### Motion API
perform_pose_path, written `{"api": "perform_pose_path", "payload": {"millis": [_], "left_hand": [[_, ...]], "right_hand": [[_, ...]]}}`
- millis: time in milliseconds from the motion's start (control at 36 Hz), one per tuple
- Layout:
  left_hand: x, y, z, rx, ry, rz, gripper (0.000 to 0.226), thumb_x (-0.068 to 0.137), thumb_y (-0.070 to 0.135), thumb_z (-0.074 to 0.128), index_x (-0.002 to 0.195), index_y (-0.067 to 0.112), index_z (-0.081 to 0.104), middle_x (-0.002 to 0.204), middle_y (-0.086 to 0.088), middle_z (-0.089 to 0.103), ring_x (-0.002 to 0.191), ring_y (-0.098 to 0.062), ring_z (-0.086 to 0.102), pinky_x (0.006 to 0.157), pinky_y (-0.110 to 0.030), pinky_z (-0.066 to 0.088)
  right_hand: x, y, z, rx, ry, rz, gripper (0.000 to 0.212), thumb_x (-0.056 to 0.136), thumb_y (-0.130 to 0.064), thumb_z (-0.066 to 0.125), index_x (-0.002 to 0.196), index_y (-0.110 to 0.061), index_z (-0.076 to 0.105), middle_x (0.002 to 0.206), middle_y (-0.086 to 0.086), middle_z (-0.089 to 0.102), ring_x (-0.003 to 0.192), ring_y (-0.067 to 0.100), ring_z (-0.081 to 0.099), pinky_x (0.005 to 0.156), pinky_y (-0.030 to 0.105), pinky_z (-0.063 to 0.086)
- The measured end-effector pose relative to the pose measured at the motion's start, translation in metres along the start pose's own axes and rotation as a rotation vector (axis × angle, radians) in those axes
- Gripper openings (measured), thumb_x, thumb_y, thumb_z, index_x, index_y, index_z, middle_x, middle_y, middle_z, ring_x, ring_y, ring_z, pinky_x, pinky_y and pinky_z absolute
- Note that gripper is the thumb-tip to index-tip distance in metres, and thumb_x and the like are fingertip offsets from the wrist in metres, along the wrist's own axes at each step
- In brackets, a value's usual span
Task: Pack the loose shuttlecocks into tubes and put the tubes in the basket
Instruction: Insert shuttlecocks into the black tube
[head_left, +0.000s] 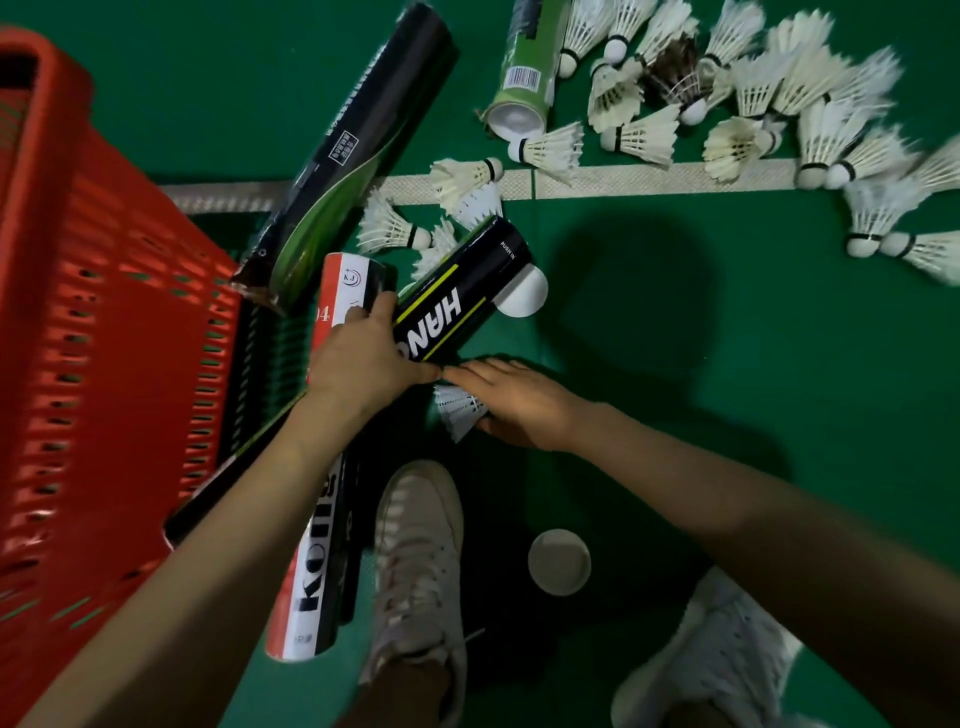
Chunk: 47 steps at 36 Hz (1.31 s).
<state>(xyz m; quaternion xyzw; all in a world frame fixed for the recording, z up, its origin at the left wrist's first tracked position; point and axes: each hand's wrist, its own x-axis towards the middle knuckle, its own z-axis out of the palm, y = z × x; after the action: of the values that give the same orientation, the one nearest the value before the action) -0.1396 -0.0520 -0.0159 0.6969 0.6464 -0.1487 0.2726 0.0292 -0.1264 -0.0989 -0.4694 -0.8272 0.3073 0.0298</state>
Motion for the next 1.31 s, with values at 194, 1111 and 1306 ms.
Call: {"api": "perform_pose_path", "payload": {"millis": [194,1111,1306], "left_hand": [[-0.002,-0.002,0.0,-0.016,0.01,-0.008,0.099,0.065,0.052,0.079,0.144,0.022,0.025,0.125,-0.014,0.051,0.111,-0.036,0.053,0.084,-0.04,0.045],[-0.007,0.103,0.011,0.052,0.013,0.369,0.094,0.064,0.056,0.075,0.141,0.027,0.03,0.12,-0.007,0.05,0.111,-0.032,0.052,0.087,-0.041,0.048],[-0.002,0.129,0.007,0.043,0.019,0.438,0.096,0.065,0.058,0.074,0.144,0.029,0.028,0.123,-0.006,0.051,0.113,-0.031,0.053,0.089,-0.038,0.047]], "right_hand": [[-0.013,0.013,0.004,-0.086,0.097,-0.028,0.059,0.083,-0.004,0.061,0.139,-0.012,0.044,0.124,0.013,0.056,0.11,0.033,0.054,0.09,0.04,0.043],[-0.083,0.089,-0.121,0.999,0.993,0.738,0.016,0.097,-0.03,0.051,0.086,-0.021,0.06,0.08,-0.009,0.059,0.07,-0.003,0.052,0.065,0.015,0.04],[-0.103,0.11,-0.143,1.08,0.936,0.704,0.053,0.094,-0.062,0.017,0.12,-0.04,0.059,0.133,-0.015,0.048,0.129,0.008,0.038,0.111,0.033,0.026]]}}
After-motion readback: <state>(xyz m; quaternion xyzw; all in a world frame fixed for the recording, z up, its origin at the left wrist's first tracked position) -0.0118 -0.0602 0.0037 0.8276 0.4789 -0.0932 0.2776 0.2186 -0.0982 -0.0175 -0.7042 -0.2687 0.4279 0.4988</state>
